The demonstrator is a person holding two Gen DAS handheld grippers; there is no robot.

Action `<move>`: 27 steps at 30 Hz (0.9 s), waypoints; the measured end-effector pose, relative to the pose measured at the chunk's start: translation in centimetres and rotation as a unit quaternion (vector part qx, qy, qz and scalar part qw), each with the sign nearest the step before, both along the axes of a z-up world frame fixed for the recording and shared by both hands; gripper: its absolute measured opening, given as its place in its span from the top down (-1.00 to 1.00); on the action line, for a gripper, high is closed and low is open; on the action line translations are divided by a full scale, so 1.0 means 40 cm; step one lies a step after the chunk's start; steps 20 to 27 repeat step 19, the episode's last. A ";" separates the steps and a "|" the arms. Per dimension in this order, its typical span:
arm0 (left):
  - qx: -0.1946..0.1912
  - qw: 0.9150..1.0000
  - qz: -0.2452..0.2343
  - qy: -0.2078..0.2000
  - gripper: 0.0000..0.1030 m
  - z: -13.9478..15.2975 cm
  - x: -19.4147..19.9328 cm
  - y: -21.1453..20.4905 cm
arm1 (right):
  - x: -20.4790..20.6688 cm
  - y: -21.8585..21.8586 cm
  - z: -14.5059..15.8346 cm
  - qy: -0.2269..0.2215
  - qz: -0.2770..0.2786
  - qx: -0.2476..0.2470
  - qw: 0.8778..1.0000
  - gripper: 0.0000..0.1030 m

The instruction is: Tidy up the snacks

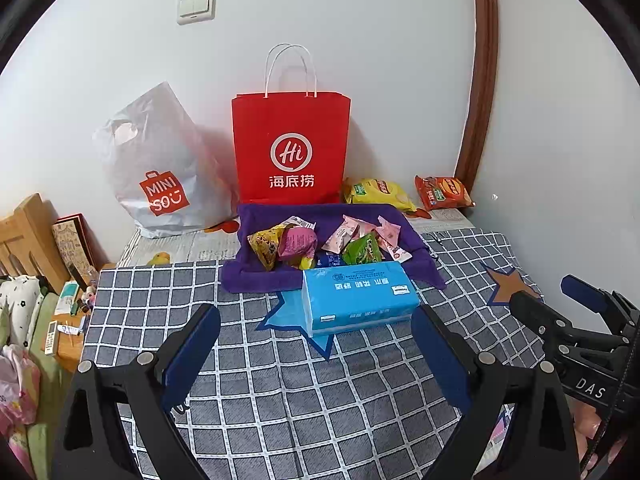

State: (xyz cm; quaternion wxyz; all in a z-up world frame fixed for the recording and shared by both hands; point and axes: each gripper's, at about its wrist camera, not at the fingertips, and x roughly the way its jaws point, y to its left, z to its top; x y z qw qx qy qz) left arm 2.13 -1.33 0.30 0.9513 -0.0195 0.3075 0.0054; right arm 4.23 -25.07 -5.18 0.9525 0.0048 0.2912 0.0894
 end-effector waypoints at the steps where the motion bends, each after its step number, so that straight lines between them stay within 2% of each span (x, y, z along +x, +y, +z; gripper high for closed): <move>1: 0.000 1.000 0.000 -0.001 -0.87 0.001 0.000 0.001 | 0.000 -0.001 0.000 0.000 0.000 0.000 1.000 -0.83; 27: 0.001 1.000 0.000 -0.002 -0.87 0.003 -0.002 0.001 | -0.003 0.005 0.002 -0.002 0.001 0.002 1.000 -0.83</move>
